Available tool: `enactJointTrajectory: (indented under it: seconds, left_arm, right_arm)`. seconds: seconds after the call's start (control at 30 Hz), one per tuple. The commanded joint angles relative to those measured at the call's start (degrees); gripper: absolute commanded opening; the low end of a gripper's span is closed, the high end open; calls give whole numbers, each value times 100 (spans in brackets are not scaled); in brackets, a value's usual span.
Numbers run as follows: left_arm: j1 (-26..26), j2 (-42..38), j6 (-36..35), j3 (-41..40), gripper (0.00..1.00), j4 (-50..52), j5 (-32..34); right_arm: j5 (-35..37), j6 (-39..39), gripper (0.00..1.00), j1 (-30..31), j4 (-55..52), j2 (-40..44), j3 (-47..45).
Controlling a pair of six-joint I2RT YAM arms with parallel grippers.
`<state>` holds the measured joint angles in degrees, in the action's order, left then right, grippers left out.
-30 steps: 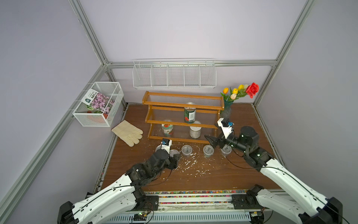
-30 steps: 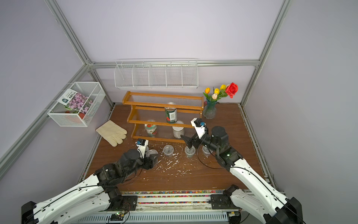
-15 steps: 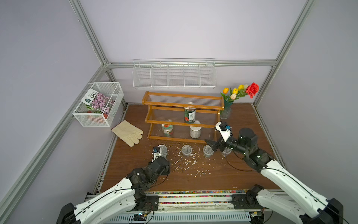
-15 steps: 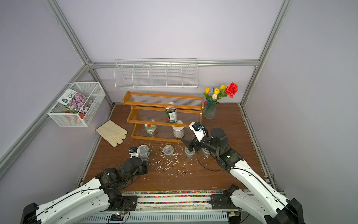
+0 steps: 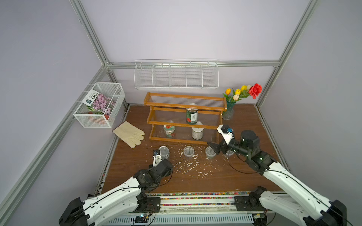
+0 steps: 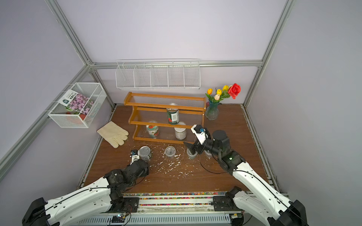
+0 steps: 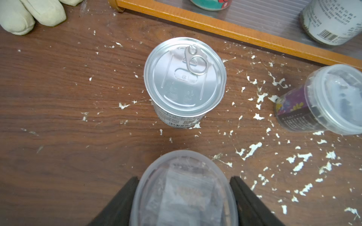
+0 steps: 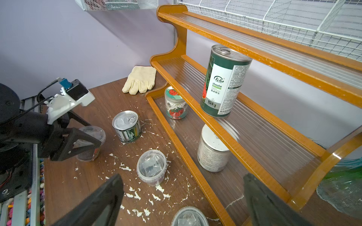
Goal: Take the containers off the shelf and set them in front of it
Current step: Place the container at the center of the board.
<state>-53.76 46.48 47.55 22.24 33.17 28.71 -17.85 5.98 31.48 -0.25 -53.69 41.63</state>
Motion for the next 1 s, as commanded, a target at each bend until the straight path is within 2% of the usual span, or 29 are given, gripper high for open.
enactJointTrajectory:
  seconds: [0.0, 0.23, 0.67, 0.77, 0.87, 0.97]
  left_arm:
    - [-21, 4, 229, 8, 75, 20, 59]
    - [-21, 7, 223, -38, 85, -36, -61]
    - [-21, 213, 94, 413, 92, 332, 162]
    - [-21, 205, 44, 588, 93, 452, 519]
    - [44, 172, -264, 845, 94, 541, 650]
    - [476, 160, -769, 998, 95, 351, 242]
  right_arm:
    - [86, 145, 98, 33, 7, 105, -75]
    - [147, 140, 98, 33, 60, 119, -106]
    - [264, 97, 98, 30, 43, 236, -124]
    - [256, 70, 98, 33, 49, 202, -74]
    - [231, -45, 98, 28, 71, 78, 37]
    - [216, -293, 98, 29, 322, -105, 99]
